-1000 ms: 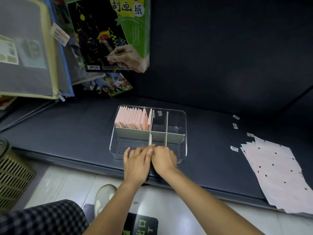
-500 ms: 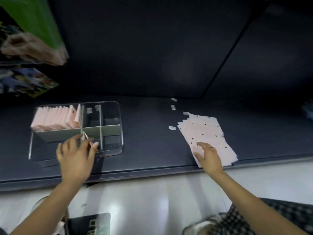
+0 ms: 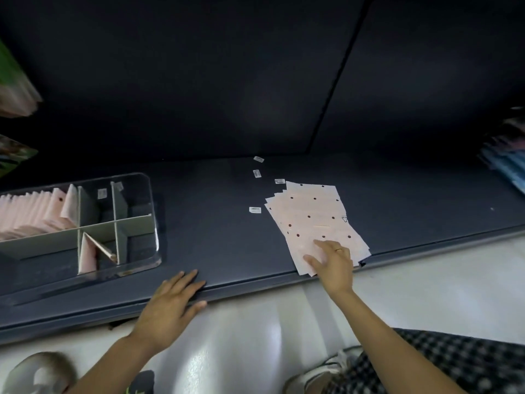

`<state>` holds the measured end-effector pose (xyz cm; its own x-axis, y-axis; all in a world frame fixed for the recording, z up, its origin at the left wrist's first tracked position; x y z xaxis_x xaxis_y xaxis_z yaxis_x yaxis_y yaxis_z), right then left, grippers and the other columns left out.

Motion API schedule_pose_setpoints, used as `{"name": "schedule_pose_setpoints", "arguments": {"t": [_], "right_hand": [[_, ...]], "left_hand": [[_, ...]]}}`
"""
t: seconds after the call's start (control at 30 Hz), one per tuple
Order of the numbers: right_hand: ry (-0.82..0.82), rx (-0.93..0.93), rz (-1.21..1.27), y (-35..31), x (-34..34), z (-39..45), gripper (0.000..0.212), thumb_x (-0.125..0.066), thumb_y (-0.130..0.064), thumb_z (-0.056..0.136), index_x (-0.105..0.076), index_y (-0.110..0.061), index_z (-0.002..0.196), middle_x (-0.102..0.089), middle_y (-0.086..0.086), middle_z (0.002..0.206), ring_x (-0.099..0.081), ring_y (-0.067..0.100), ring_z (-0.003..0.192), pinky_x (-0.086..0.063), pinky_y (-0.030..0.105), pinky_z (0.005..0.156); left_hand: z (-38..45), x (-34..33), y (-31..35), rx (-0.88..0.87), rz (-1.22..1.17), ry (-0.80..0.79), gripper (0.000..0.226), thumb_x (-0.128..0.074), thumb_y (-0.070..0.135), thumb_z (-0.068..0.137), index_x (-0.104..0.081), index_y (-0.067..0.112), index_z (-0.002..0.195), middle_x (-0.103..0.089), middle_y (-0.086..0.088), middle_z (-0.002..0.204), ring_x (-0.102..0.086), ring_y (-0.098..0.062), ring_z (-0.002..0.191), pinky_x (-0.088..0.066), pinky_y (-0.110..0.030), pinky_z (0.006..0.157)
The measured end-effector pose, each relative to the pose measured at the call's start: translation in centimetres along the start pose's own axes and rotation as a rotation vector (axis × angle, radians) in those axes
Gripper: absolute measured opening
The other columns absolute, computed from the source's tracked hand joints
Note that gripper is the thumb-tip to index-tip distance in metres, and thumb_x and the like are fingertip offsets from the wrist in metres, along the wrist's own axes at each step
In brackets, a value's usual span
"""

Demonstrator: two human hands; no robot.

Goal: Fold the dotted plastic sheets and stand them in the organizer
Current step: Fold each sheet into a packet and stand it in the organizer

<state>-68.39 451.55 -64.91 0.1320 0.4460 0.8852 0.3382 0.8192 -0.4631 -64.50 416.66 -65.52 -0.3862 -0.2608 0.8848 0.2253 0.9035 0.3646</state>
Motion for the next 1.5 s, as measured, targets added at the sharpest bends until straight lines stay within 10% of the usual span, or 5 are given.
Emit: {"name": "schedule_pose_setpoints", "arguments": {"t": [0.23,0.6,1.13,1.5], "right_hand": [[0.016,0.029,-0.077,0.1,-0.7,1.4,0.028,-0.063,-0.031,0.088,-0.066,-0.027,0.116,-0.056,-0.004,0.121,-0.044,0.021,0.113,-0.031,0.030,0.091],[0.004,-0.140,0.286,-0.5,0.9,2.4,0.016,-0.057,-0.017,0.091,-0.070,-0.020,0.084,-0.066,0.001,0.107,-0.050,0.028,0.108,-0.043,0.040,0.091],[-0.403,0.268,0.196,-16.0,-3.7,-9.3,0.014,-0.050,-0.026,0.094,-0.063,-0.020,0.093,-0.069,-0.005,0.089,-0.061,0.014,0.088,-0.044,0.028,0.077],[-0.318,0.544,-0.183,-24.3,-4.5,-1.5,0.018,-0.046,-0.029,0.094,-0.063,-0.030,0.091,-0.064,-0.011,0.084,-0.039,0.018,0.102,-0.018,0.032,0.075]], "left_hand": [[0.7,-0.6,-0.3,0.036,-0.022,0.111,0.112,0.023,0.085,0.060,-0.040,0.036,0.139,-0.027,0.016,0.151,-0.017,-0.011,0.143,-0.012,-0.031,0.116],[1.1,-0.6,0.3,0.008,-0.087,0.096,0.051,-0.039,0.054,0.094,-0.035,0.036,0.141,-0.027,0.017,0.150,-0.015,-0.009,0.142,-0.016,-0.029,0.115],[0.9,1.7,0.8,0.017,-0.490,0.120,0.093,-0.078,0.026,0.076,-0.020,0.034,0.147,-0.038,0.006,0.145,-0.027,-0.009,0.135,-0.024,-0.020,0.109],[0.7,1.0,-2.2,0.190,-0.623,0.292,0.083,-0.071,0.037,0.082,-0.019,0.036,0.147,-0.049,0.018,0.127,-0.034,-0.003,0.120,-0.033,-0.022,0.093]]}}
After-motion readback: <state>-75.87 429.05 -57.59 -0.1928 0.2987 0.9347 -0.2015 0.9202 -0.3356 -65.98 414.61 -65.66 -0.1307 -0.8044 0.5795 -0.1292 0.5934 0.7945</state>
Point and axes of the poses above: each hand's wrist, its own z-axis towards the middle knuckle, its own x-axis out of the back of the hand, y = z × x, the point moved 6 cm from there along z, towards the middle knuckle
